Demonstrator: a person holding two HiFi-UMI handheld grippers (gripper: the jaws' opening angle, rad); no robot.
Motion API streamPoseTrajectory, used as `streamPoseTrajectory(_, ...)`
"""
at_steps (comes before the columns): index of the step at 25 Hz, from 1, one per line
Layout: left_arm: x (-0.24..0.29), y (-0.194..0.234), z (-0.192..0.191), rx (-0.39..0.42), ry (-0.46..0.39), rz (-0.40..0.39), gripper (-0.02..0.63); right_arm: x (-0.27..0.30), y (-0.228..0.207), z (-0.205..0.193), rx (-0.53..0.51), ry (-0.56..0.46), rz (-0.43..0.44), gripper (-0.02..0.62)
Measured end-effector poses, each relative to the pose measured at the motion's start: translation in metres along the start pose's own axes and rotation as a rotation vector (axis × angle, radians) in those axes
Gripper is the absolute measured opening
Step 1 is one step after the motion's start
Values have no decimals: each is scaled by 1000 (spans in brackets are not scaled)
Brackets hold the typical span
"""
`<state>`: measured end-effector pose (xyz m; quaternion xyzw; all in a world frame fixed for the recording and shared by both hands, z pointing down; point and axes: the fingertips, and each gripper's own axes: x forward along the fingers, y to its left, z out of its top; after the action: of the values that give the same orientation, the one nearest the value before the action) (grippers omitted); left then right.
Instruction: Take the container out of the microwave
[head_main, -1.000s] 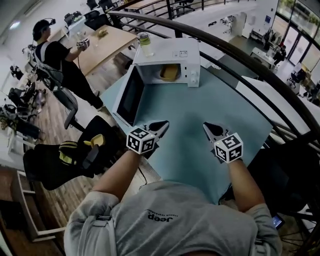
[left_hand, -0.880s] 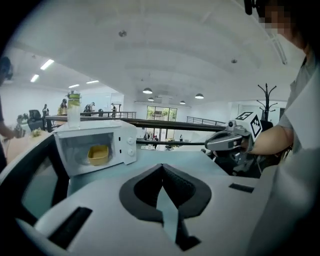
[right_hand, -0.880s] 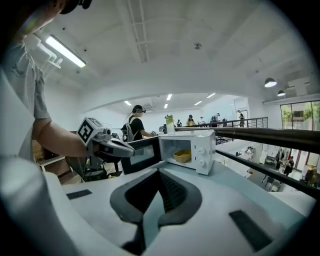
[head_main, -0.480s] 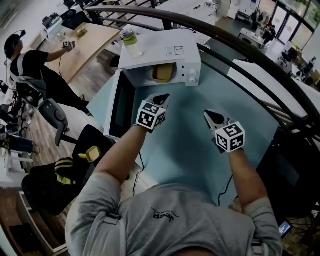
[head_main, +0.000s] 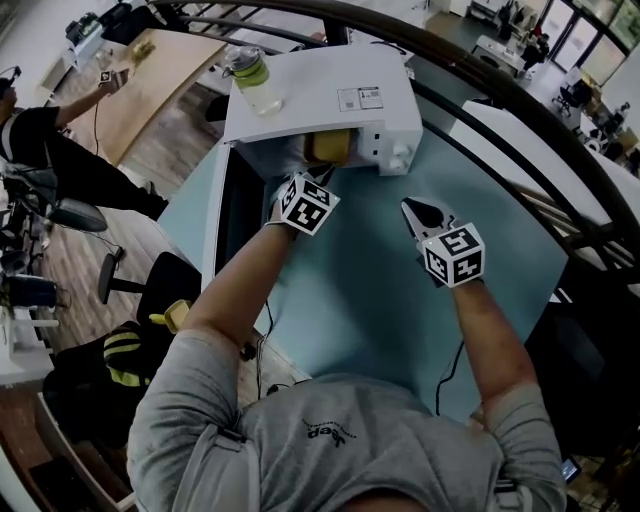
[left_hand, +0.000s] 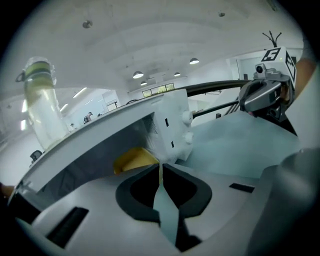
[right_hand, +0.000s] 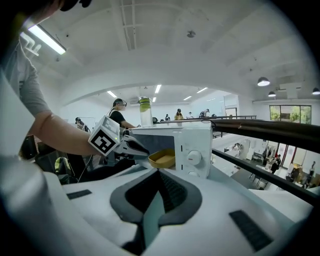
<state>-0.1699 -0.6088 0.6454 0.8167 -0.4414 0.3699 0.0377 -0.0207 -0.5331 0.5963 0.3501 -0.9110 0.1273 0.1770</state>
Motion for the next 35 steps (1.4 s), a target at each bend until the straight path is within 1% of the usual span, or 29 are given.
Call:
streamPoseTrajectory(1, 8, 3, -1, 28, 19, -7, 27, 6, -3, 0, 2, 3, -1, 18)
streamPoseTrajectory(3, 24, 5, -2, 103, 64, -26, 84, 15, -9, -3, 9, 9, -2, 18)
streamPoseTrajectory(4, 31, 5, -4, 146, 90, -37, 101, 19, -10, -5, 14, 14, -1, 18)
streamPoseTrajectory(8, 51, 2, -16, 305, 189, -63, 141, 28, -12, -20, 33, 33, 9, 18)
streamPoseTrajectory(13, 68, -2, -32, 433, 297, -87, 149, 32, -22, -32, 64, 43, 0, 18)
streamPoseTrajectory(16, 75, -1, -42, 523, 356, -68, 147, 31, -22, -36, 71, 50, -2, 18)
streamPoseTrajectory(17, 77, 0, -44, 560, 371, -63, 138, 30, -22, -37, 72, 52, -3, 18)
streamPoseTrajectory(19, 79, -1, -45, 625, 396, -69, 69, 28, -20, -38, 72, 55, -7, 18)
streamPoseTrajectory(20, 79, -3, -45, 641, 407, -81, 52, 26, -20, -38, 71, 56, -9, 18)
streamPoseTrajectory(22, 76, -6, -41, 637, 417, -106, 34, 23, -18, -37, 68, 57, -13, 18)
streamPoseTrajectory(27, 54, -18, -27, 580, 401, -169, 32, 11, -8, -29, 52, 60, -25, 18)
streamPoseTrajectory(32, 20, -47, -31, 594, 407, -277, 32, -3, 5, -16, 28, 54, -41, 18)
streamPoseTrajectory(35, -4, -65, -35, 599, 401, -323, 32, -14, 18, -7, 13, 50, -54, 18)
